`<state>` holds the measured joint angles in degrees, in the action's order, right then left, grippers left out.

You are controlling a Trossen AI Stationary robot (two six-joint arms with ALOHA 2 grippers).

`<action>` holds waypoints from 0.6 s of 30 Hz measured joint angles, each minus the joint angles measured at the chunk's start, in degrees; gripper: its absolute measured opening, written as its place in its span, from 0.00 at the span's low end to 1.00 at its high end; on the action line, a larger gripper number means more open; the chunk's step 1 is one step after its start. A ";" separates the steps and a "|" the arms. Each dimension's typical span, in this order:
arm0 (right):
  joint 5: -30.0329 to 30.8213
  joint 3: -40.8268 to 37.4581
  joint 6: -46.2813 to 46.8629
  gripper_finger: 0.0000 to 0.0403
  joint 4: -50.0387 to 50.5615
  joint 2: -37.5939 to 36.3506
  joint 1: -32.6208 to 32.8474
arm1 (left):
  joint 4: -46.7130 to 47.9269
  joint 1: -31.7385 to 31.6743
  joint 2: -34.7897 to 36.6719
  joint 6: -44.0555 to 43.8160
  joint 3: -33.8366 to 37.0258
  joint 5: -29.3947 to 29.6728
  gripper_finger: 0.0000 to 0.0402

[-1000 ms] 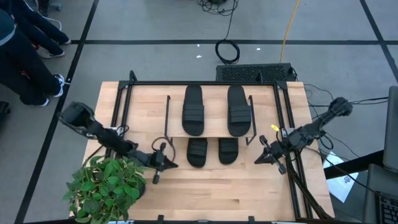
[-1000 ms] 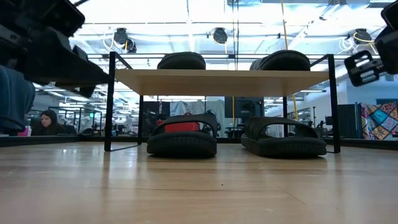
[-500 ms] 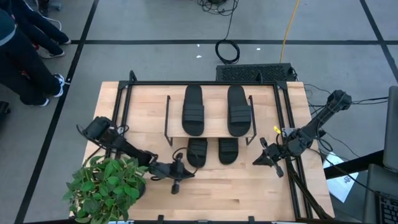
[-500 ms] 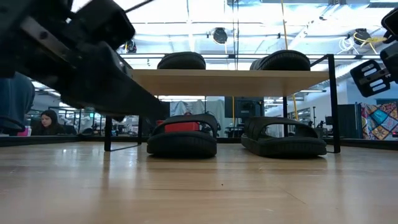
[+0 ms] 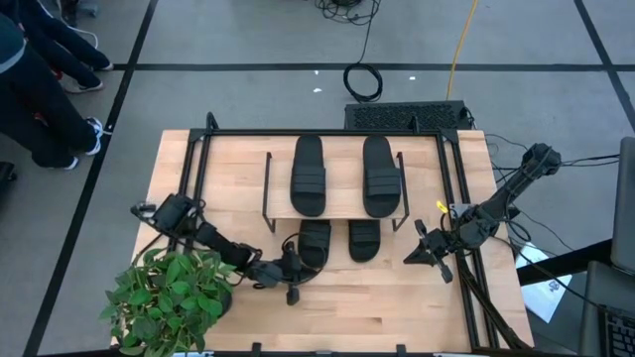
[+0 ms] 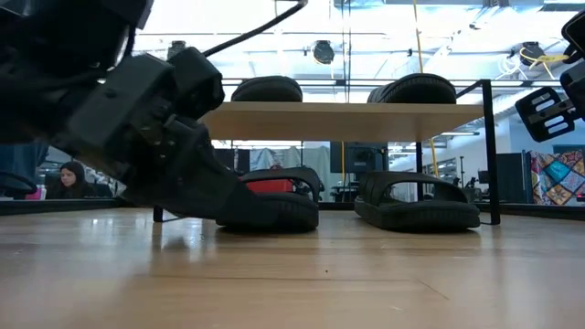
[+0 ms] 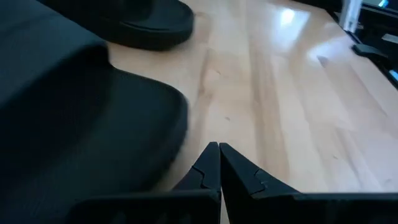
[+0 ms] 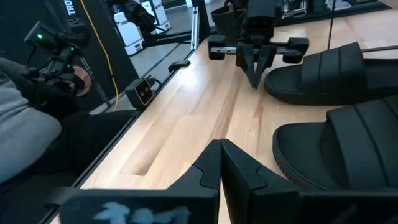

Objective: Pick and place slides into the shelf
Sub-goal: Adjust the slides under the shelf

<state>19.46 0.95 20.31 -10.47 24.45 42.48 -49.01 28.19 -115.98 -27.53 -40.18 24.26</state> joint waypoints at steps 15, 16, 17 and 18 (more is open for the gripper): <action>0.07 0.00 1.65 0.00 -1.67 1.39 0.00 | -0.46 -5.60 0.00 1.95 -0.02 0.32 0.00; 0.07 0.00 1.65 0.00 -1.82 1.75 0.00 | -0.46 -5.97 0.00 1.95 -0.02 0.32 0.00; 0.07 0.00 1.67 0.00 -1.80 2.12 0.00 | -0.48 -6.39 0.00 1.98 -0.02 0.35 0.00; 0.07 0.00 1.67 0.00 -1.80 2.54 0.00 | -0.48 -6.77 0.00 2.14 -0.02 0.37 0.00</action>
<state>19.53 0.95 21.98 -12.27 26.99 42.48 -49.50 21.42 -115.98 -25.39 -40.21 24.63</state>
